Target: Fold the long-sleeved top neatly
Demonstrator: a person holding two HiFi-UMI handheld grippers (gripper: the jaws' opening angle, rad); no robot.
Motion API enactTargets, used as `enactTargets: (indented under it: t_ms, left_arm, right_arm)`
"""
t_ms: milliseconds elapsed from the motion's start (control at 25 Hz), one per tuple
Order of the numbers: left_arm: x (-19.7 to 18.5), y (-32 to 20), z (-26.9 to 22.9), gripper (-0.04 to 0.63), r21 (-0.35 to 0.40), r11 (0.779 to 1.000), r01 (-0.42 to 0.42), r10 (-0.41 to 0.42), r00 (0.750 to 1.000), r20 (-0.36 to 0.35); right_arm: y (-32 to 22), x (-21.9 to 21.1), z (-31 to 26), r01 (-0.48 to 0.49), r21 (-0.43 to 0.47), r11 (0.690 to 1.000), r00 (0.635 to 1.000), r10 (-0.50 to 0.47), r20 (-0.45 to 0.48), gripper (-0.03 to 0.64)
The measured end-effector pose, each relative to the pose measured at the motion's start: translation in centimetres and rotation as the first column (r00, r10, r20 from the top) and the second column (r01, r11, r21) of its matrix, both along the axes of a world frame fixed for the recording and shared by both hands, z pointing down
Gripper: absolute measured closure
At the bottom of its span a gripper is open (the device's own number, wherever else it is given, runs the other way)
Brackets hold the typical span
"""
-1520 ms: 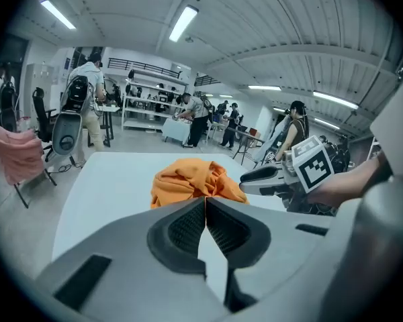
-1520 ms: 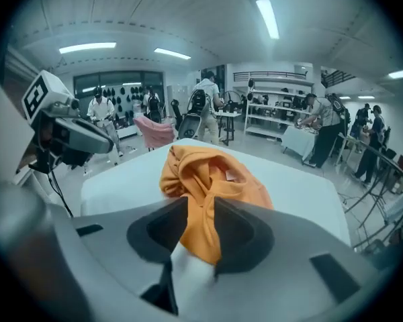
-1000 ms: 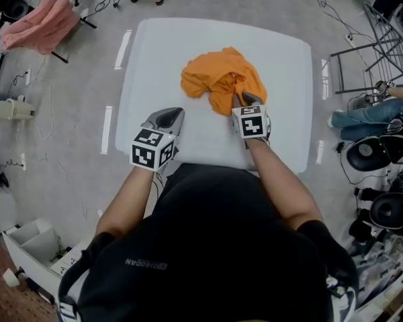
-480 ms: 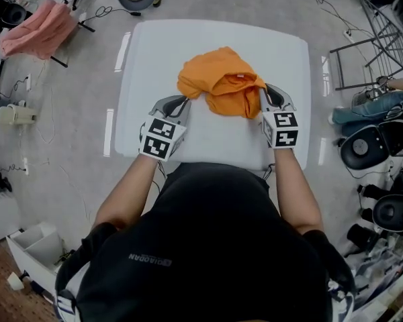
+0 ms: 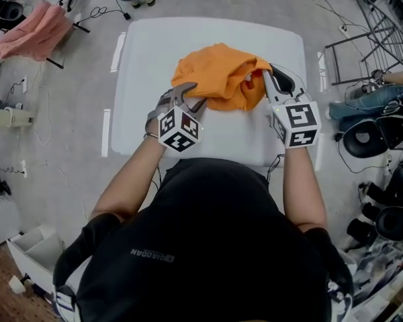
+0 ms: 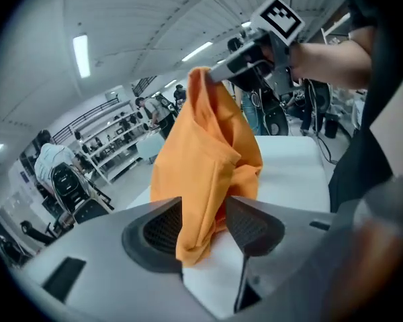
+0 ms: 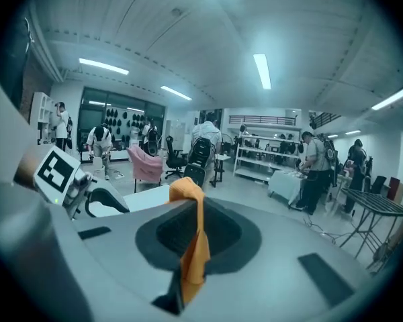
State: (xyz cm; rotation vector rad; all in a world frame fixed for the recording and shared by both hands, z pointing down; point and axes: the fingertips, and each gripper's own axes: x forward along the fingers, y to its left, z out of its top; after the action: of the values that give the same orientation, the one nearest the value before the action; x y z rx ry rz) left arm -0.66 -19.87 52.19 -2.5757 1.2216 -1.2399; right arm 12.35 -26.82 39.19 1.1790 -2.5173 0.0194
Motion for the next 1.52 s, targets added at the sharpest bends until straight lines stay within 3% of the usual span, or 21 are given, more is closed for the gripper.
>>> enactTargets:
  t_ms: [120,240,360,440,520,600,720,840,960,1040,1200,1320,1520]
  left_arm:
    - [0.9,0.4,1.6,0.408,0.009,1.000,-0.010,0.009,0.997,0.074]
    - [0.0,-0.7,2.4,0.408,0.061,0.997,0.056,-0.063,0.989,0.131]
    - [-1.3,-1.5,2.9,0.408,0.050,0.992,0.116,-0.121,0.987,0.110]
    - [-2.0,-1.9,2.1,0.442,0.046,0.988,0.146,-0.148,0.988,0.045]
    - [-3.0,-2.1,0.7,0.543,0.052,0.982,0.179,-0.178,0.984,-0.024]
    - [-4.1,-2.4,-0.5,0.571,0.030,0.976,0.217,-0.213,0.971,-0.108]
    - [-6.0,-2.7,-3.0,0.574,-0.059,0.961,0.270,-0.276,0.915,-0.296]
    - [-6.8,-2.8,-5.3,0.574,-0.152,0.954,0.259,-0.300,0.856,-0.422]
    - [-6.2,-2.5,-4.9,0.574,-0.219,0.955,0.199,-0.275,0.872,-0.405]
    - [-6.0,-2.2,-3.9,0.574,-0.256,0.948,0.188,-0.276,0.884,-0.377]
    - [-5.9,-2.1,-2.9,0.574,-0.273,0.936,0.220,-0.312,0.879,-0.361]
    - [-5.6,-2.0,-2.7,0.574,-0.263,0.939,0.222,-0.307,0.884,-0.352]
    - [-5.2,-1.8,-2.5,0.574,-0.258,0.942,0.216,-0.299,0.887,-0.351]
  right_arm:
    - [0.2,-0.5,-0.4,0.012,0.000,1.000,1.000,-0.012,0.006,0.595]
    - [0.5,-0.7,-0.7,0.025,0.001,1.000,1.000,-0.025,0.007,0.595]
    - [0.7,-0.7,-0.8,0.032,0.003,0.999,0.999,-0.032,0.002,0.595]
    - [0.7,-0.7,-0.8,0.033,0.001,0.999,0.999,-0.033,0.001,0.595]
    - [0.7,-0.5,-0.8,0.031,-0.003,1.000,0.999,-0.031,0.007,0.595]
    - [0.7,-0.3,-0.7,0.027,-0.011,1.000,1.000,-0.026,0.014,0.595]
    - [0.8,0.0,0.9,0.023,-0.053,0.998,1.000,-0.022,0.010,0.594]
    - [1.3,0.3,5.6,0.059,-0.191,0.980,0.998,-0.057,0.018,0.592]
    - [1.9,0.2,11.6,0.115,-0.378,0.919,0.992,-0.089,0.086,0.591]
    - [1.9,0.0,14.1,0.123,-0.447,0.886,0.989,-0.070,0.134,0.589]
    - [2.4,0.1,16.1,0.117,-0.447,0.887,0.992,-0.084,0.092,0.550]
    - [3.7,0.5,16.9,0.133,-0.464,0.876,0.991,-0.105,0.085,0.507]
    - [5.0,1.2,18.8,0.119,-0.490,0.863,0.993,-0.103,0.058,0.494]
